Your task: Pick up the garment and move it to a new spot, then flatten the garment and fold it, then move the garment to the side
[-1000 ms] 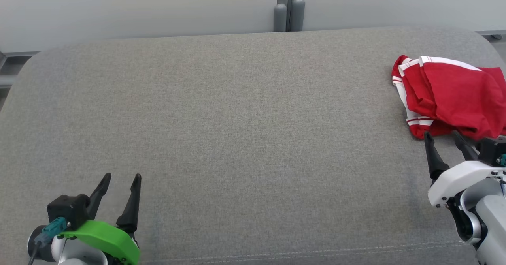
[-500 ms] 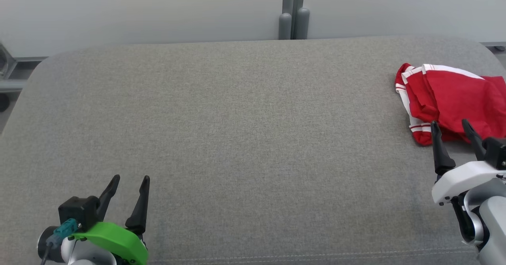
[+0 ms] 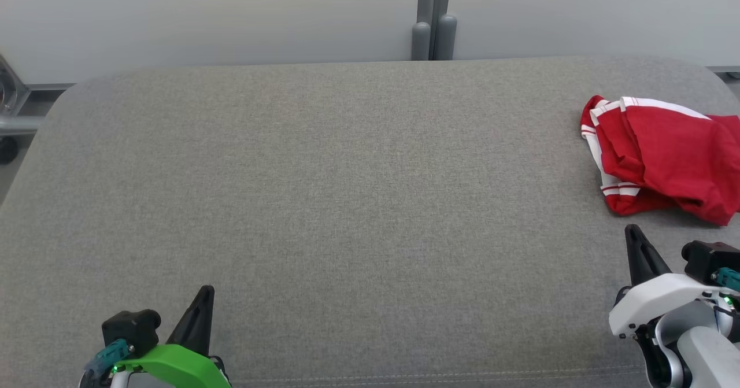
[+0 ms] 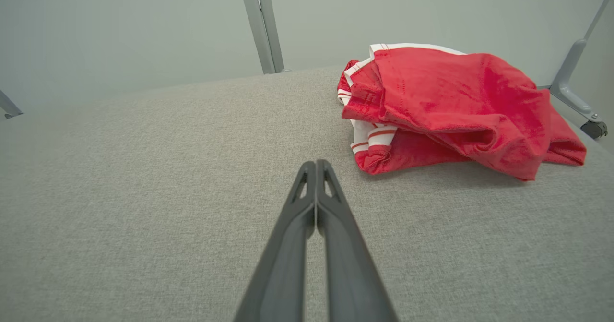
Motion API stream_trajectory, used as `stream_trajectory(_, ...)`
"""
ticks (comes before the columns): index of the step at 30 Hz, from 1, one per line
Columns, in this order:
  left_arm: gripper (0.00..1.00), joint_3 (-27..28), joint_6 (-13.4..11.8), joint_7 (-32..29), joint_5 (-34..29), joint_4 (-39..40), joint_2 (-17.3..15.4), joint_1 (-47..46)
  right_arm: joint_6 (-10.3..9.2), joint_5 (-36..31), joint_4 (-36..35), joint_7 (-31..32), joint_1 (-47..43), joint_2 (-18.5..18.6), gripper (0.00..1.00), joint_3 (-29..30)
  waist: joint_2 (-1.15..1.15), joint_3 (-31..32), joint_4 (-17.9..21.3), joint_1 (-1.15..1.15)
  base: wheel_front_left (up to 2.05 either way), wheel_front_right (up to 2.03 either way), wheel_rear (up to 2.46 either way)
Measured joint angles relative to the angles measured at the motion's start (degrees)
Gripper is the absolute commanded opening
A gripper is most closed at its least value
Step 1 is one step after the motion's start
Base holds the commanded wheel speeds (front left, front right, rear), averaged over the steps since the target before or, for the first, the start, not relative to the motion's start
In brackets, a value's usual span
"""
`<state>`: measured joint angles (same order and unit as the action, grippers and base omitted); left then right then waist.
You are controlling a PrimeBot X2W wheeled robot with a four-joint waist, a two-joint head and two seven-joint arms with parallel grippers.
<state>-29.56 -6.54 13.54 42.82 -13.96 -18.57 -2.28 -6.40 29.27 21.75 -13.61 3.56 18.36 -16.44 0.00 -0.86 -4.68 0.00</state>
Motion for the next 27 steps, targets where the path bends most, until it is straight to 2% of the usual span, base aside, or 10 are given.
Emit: stream_trajectory(27, 0.0, 8.73, 3.58, -5.35, 14.19, 0.16, 4.25, -0.01, 3.57, 17.83, -1.35, 5.69, 0.03, -4.45, 0.0, 6.73, 0.0, 0.19, 1.42, 0.0, 0.0, 0.0, 0.0)
